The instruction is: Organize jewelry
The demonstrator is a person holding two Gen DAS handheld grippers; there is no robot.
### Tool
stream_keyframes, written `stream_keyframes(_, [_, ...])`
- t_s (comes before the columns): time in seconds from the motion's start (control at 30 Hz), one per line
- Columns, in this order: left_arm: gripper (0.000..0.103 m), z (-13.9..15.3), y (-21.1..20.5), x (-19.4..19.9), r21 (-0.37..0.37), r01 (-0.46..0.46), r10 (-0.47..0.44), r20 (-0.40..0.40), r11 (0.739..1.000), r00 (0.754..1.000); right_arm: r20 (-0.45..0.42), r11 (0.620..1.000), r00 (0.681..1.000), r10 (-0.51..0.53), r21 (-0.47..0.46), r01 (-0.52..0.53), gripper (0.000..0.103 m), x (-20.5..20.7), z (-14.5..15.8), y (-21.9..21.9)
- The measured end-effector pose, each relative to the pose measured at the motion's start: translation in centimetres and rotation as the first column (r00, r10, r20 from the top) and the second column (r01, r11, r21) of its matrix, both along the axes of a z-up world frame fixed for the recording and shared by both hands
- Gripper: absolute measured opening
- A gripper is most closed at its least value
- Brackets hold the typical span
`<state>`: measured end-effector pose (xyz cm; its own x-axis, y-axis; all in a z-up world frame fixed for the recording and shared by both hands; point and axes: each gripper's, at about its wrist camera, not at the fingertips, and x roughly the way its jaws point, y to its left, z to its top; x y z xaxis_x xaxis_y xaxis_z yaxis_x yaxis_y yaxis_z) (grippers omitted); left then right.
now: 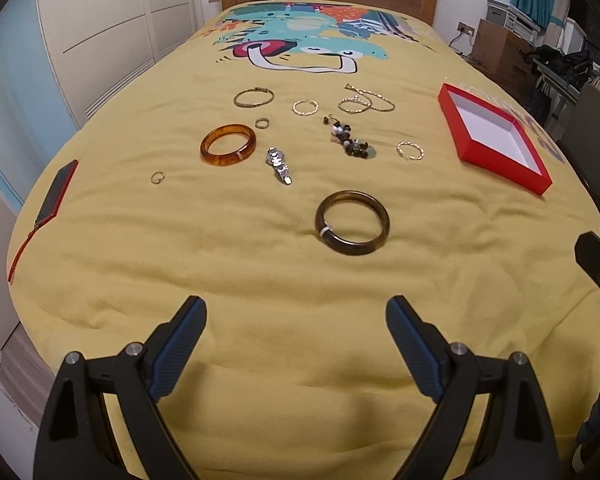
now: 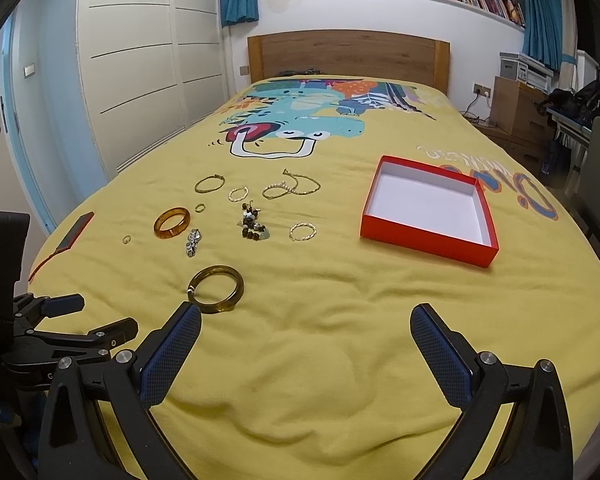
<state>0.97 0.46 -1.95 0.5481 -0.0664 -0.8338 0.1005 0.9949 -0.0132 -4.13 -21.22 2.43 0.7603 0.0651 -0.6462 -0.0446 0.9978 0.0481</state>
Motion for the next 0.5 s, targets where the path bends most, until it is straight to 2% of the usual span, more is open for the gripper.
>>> stream_keyframes(0.37, [0.091,-0.5,0.7,0.6,-0.024,-0.021,0.021,-0.012,0.999,1.0,-0.019,0.999,0.999,0.039,0.005,-0.039,0.102,0.7,-0.5,0.3])
stream_keyframes(0.5, [0.09,-0.7,1.1,1.1,-0.04,-0.033,0.032,-0.018,0.999,0.999,-0.032,0.998,0.998,0.058,0.037,-0.057,0.096,1.4,-1.0,0.1])
